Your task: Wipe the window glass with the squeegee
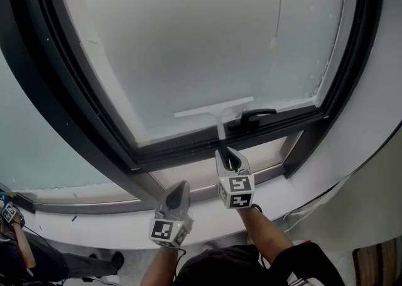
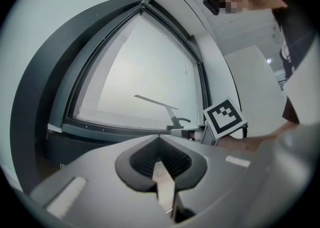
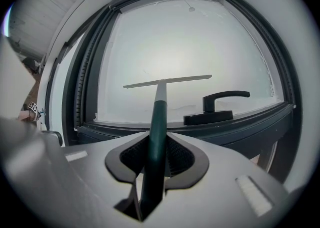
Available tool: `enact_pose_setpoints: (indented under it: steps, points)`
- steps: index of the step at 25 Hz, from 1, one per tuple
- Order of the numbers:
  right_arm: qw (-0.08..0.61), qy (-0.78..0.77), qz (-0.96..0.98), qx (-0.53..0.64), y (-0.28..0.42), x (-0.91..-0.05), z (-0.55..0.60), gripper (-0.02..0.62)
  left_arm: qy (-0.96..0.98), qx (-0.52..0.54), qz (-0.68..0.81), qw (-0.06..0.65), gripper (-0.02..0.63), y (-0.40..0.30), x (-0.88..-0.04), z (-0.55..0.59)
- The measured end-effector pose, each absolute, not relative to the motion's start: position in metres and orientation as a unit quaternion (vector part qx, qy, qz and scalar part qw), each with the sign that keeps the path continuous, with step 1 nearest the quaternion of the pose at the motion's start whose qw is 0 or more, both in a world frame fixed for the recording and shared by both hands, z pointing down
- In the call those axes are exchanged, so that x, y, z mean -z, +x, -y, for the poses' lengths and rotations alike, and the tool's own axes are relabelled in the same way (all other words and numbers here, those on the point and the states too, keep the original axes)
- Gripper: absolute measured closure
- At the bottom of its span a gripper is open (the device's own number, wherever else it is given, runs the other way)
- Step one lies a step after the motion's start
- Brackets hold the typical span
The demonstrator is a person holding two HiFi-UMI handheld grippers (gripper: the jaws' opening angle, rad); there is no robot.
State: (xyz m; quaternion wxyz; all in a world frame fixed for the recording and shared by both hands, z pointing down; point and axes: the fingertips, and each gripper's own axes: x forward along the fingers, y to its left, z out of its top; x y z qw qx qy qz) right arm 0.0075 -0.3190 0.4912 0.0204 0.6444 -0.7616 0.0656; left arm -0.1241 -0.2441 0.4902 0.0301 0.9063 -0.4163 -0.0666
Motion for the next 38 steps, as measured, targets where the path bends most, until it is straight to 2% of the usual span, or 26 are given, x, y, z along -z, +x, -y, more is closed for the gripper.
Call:
enact_pose_setpoints:
  steps: [20, 27, 38]
  points:
    - [0.011, 0.646, 0.758, -0.088, 0.016, -0.507, 0.301, 0.506, 0.914, 0.056, 0.402, 0.031, 0.607, -0.125, -0.502, 0.23]
    - [-0.007, 0.622, 0.782, -0.039, 0.016, -0.46, 0.295, 0.506, 0.905, 0.064, 0.419, 0.036, 0.607, -0.113, -0.498, 0.235]
    - [-0.099, 0.542, 0.832, 0.065, -0.028, -0.318, 0.306, 0.506, 0.889, 0.078, 0.451, 0.003, 0.607, -0.116, -0.468, 0.227]
